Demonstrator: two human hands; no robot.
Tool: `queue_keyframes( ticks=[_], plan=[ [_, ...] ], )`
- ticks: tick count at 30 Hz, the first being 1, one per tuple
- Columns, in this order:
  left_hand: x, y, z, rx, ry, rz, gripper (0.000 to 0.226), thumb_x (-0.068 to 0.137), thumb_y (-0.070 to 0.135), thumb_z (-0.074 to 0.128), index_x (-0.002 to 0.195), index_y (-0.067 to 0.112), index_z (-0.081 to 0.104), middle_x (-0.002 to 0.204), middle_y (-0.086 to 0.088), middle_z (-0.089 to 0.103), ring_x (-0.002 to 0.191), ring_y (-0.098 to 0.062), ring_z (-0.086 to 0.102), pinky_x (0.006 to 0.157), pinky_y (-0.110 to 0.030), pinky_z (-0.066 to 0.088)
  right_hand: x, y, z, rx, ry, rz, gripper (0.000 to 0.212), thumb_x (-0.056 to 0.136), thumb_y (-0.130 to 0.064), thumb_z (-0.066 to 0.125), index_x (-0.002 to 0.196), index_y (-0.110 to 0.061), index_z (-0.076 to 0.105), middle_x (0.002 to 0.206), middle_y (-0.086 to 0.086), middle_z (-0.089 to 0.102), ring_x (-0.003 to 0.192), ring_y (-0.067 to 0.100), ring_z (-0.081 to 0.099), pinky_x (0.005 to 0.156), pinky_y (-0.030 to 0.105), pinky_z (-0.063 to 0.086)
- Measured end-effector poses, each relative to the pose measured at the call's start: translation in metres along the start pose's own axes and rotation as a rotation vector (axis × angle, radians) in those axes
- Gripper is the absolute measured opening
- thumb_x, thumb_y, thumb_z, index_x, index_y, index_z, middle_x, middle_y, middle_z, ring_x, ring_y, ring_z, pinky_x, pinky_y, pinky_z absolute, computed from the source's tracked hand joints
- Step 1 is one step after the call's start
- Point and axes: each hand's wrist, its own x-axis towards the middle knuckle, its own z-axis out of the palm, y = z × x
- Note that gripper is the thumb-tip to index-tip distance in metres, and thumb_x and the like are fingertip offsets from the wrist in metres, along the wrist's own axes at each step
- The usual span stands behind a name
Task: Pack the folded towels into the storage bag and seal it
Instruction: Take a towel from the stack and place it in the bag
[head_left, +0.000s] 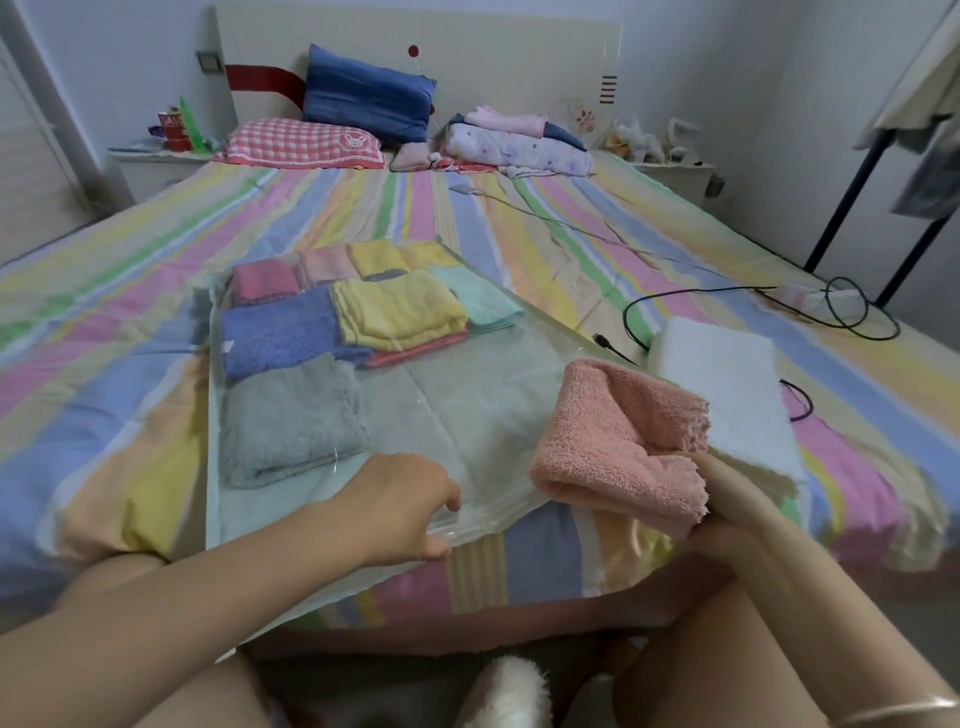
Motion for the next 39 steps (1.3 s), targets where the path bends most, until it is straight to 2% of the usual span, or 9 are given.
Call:
queue_keyframes(
  ticks=[6, 11, 14, 17, 20, 24, 31, 36, 39],
  plan=[
    [0.001, -0.010, -0.006, -0.058, -0.080, 0.020, 0.041, 0.086, 0.056, 0.058, 0.121, 0.035, 0.060, 0.111, 0.011, 0.067, 0.100, -0.012, 0.062, 0.079, -0.030, 0.045, -0.007, 0.001, 0.001, 0.012, 0.007, 0.035, 0.047, 0.103, -0.019, 0.034, 0.145, 0.001, 0.032, 0.150, 0.024, 0.032, 0.085, 0.030, 0.056, 0.061, 0.028, 0.038],
    [-0.009, -0.009, -0.006, -0.075, 0.155, 0.104, 0.032, 0.089, 0.006, 0.048, 0.114, 0.025, 0.040, 0.080, 0.013, 0.052, 0.062, -0.020, 0.049, 0.049, -0.022, 0.029, -0.015, -0.001, 0.002, -0.036, 0.020, 0.069, 0.047, 0.103, -0.021, 0.035, 0.144, 0.001, 0.033, 0.150, 0.024, 0.033, 0.074, 0.023, 0.050, 0.064, 0.029, 0.039],
    [-0.011, -0.013, -0.007, -0.024, 0.256, 0.112, 0.037, 0.067, -0.008, 0.058, 0.077, 0.026, 0.048, 0.080, 0.011, 0.054, 0.049, -0.016, 0.041, 0.045, -0.018, 0.010, -0.007, 0.005, 0.015, -0.089, 0.173, 0.146, 0.044, 0.101, -0.017, 0.040, 0.141, 0.002, 0.040, 0.148, 0.023, 0.037, 0.113, 0.036, 0.054, 0.082, 0.035, 0.043],
    [-0.012, -0.016, -0.005, -0.054, 0.362, -0.035, 0.027, 0.076, 0.000, 0.063, 0.083, 0.026, 0.067, 0.097, 0.012, 0.064, 0.063, -0.016, 0.062, 0.046, -0.021, 0.022, -0.024, 0.012, 0.031, -0.523, 0.424, 0.011, 0.041, 0.100, -0.022, 0.046, 0.137, -0.006, 0.047, 0.146, 0.013, 0.043, 0.133, 0.026, 0.043, 0.106, 0.035, 0.033],
    [-0.017, -0.011, -0.014, -0.116, 0.482, -0.103, 0.018, 0.093, 0.019, 0.054, 0.104, 0.020, 0.068, 0.108, 0.009, 0.061, 0.079, -0.016, 0.066, 0.051, -0.028, 0.043, -0.021, 0.013, 0.031, -0.677, 0.087, 0.182, 0.035, 0.087, -0.035, 0.066, 0.119, -0.020, 0.065, 0.146, 0.019, 0.042, 0.103, 0.010, 0.067, 0.110, 0.042, 0.033],
    [-0.026, -0.010, -0.020, -0.110, 0.595, -0.067, 0.028, 0.092, 0.024, 0.044, 0.106, 0.020, 0.067, 0.110, 0.010, 0.061, 0.089, -0.012, 0.063, 0.051, -0.031, 0.053, -0.023, 0.028, 0.039, -0.576, 0.341, -0.045, 0.042, 0.100, -0.026, 0.046, 0.137, -0.009, 0.048, 0.147, 0.011, 0.043, 0.134, 0.023, 0.042, 0.108, 0.035, 0.031],
    [-0.034, -0.004, -0.037, -0.297, 0.681, 0.010, 0.030, 0.088, 0.029, 0.047, 0.107, 0.019, 0.068, 0.110, 0.011, 0.064, 0.103, -0.009, 0.056, 0.076, -0.025, 0.052, -0.002, 0.003, 0.084, -0.864, 0.164, -0.220, 0.040, 0.103, -0.003, 0.019, 0.137, 0.011, 0.036, 0.145, 0.023, 0.040, 0.137, 0.033, 0.034, 0.113, 0.040, 0.017],
    [-0.038, -0.014, -0.052, -0.576, 0.738, -0.048, 0.034, 0.086, 0.036, 0.048, 0.106, 0.021, 0.071, 0.111, 0.011, 0.066, 0.106, -0.008, 0.058, 0.088, -0.026, 0.047, 0.018, 0.007, 0.129, -0.782, 0.012, -0.162, 0.037, 0.103, -0.009, 0.032, 0.135, 0.002, 0.047, 0.132, 0.017, 0.055, 0.125, 0.031, 0.051, 0.102, 0.039, 0.038],
    [-0.042, -0.015, -0.057, -0.699, 0.689, -0.031, 0.030, 0.087, 0.033, 0.051, 0.106, 0.025, 0.072, 0.111, 0.017, 0.066, 0.111, 0.001, 0.056, 0.095, -0.018, 0.043, 0.034, -0.002, 0.140, -0.634, -0.356, 0.016, 0.029, 0.097, -0.011, 0.046, 0.121, 0.000, 0.059, 0.097, 0.014, 0.069, 0.086, 0.026, 0.066, 0.076, 0.036, 0.055]
  ],
)
